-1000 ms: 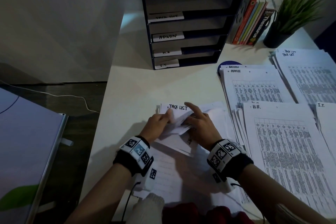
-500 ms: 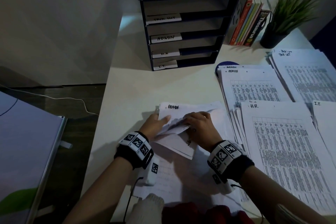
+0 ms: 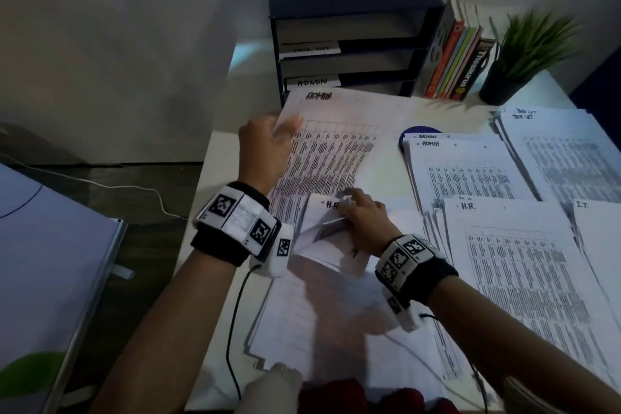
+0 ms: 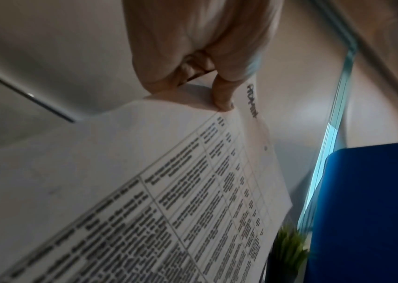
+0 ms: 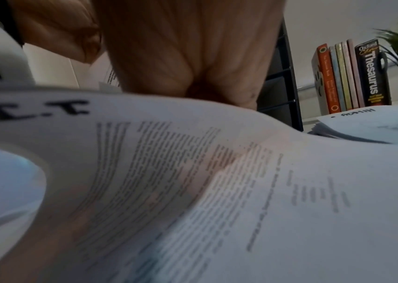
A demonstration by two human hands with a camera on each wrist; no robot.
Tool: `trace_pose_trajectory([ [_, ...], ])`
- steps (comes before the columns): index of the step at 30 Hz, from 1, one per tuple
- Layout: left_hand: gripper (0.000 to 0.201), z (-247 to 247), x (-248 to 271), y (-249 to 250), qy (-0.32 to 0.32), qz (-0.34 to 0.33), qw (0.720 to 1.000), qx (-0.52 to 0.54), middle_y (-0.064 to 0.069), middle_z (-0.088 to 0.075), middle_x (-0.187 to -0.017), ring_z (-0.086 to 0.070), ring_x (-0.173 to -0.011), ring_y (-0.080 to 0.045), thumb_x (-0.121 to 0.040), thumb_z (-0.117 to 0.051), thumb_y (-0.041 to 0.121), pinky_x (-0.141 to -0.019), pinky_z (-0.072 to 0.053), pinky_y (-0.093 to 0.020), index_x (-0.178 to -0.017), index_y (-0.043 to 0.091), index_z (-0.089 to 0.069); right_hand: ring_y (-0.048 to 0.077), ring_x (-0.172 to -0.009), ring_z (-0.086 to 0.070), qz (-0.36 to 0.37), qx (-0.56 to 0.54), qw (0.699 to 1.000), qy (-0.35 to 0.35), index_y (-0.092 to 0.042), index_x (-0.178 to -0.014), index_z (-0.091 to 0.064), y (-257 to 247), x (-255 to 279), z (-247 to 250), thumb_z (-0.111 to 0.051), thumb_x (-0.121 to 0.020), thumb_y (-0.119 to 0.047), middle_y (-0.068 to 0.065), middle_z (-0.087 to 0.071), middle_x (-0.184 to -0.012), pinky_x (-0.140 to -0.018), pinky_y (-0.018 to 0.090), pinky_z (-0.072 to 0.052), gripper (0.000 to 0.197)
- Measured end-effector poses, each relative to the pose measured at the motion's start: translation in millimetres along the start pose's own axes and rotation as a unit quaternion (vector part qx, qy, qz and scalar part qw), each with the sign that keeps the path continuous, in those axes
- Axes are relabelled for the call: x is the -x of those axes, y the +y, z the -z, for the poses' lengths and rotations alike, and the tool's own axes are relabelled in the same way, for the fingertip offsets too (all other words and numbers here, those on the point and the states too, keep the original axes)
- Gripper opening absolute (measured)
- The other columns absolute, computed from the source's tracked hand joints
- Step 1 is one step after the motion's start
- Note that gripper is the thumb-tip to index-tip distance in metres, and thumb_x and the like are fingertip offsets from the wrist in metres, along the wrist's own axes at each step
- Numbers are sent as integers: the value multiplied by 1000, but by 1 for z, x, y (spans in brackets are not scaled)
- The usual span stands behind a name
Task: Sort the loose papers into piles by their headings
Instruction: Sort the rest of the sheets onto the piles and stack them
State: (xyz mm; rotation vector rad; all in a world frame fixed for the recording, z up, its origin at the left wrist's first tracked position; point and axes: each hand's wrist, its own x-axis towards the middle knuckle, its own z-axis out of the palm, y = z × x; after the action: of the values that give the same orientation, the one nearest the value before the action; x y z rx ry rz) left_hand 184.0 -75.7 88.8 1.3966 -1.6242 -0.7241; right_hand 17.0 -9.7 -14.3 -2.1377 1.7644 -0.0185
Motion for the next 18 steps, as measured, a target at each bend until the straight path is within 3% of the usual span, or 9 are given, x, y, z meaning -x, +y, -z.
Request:
trace_pose_trajectory([
  [3, 20, 2, 0, 9, -44, -16, 999, -5, 3, -60, -65, -56, -54, -4, -92, -55, 21, -46, -40, -12, -78, 10, -65, 37, -136, -24, 11, -44, 992, 121, -5, -89, -67, -9, 7, 22, -60, -85, -13, 17, -27, -148, -103, 55, -26, 11],
  [6, 21, -2, 4, 7, -87, -20, 996, -12, -4, -63, -79, -58, -70, -16, -93, -53, 17, -51, -41, -11, -94, 3, -68, 55, -121, -36, 23, -58, 965, 255, -5, -69, -70, -16, 11, 51, -64, -71, -17, 30, -44, -134, -89, 67, -33, 14],
  [9, 23, -7, 9, 8, -122, -26, 992, -13, -6, -61, -84, -56, -79, -14, -92, -53, 15, -58, -38, -23, -97, -3, -66, 48, -127, -26, 39, -54, 938, 341, -9, -70, -70, -23, 8, 79, -52, -75, -30, 29, -43, -135, -91, 64, -31, 28],
  [11, 25, -7, 9, 9, -141, -27, 990, -10, -5, -59, -85, -54, -82, -12, -94, -51, 16, -61, -38, -21, -99, -4, -65, 44, -128, -30, 53, -43, 931, 358, -11, -77, -71, -23, 8, 96, -48, -77, -31, 22, -46, -136, -95, 60, -28, 31],
  [13, 38, -5, 7, 10, -169, -19, 985, 21, -8, -59, -84, -52, -80, -14, -96, -45, 32, -66, -39, -23, -98, -2, -64, 37, -124, -42, 47, -37, 941, 332, -11, -91, -72, -23, 7, 110, -55, -82, -24, 13, -55, -130, -101, 55, -21, 23],
  [14, 54, -4, 6, 10, -186, -5, 981, 54, -7, -60, -86, -53, -79, -15, -92, -41, 51, -70, -40, -25, -97, 2, -64, 31, -121, -47, 33, -39, 950, 308, -10, -98, -70, -22, 6, 114, -58, -85, -20, 10, -58, -125, -104, 50, -17, 20],
  [16, 80, -3, 9, 10, -200, 31, 975, 95, 2, -60, -82, -53, -74, -6, -63, -29, 90, -70, -40, -16, -88, 19, -59, 27, -111, -54, 11, -55, 960, 273, -8, -106, -68, -18, 2, 117, -57, -89, -16, 9, -62, -117, -106, 40, -17, 22],
  [17, 83, -4, 11, 8, -199, 39, 975, 93, 8, -58, -75, -52, -66, 3, -51, -28, 96, -65, -39, -9, -81, 24, -57, 28, -105, -56, 5, -63, 962, 264, -7, -106, -67, -17, -1, 118, -57, -89, -15, 10, -63, -113, -104, 39, -22, 22],
  [18, 79, -5, 14, 7, -200, 43, 975, 85, 10, -57, -71, -52, -63, 7, -48, -34, 95, -61, -38, -7, -77, 24, -56, 30, -101, -58, 0, -71, 963, 261, -7, -105, -67, -16, -3, 118, -58, -88, -15, 11, -64, -109, -103, 41, -28, 22],
])
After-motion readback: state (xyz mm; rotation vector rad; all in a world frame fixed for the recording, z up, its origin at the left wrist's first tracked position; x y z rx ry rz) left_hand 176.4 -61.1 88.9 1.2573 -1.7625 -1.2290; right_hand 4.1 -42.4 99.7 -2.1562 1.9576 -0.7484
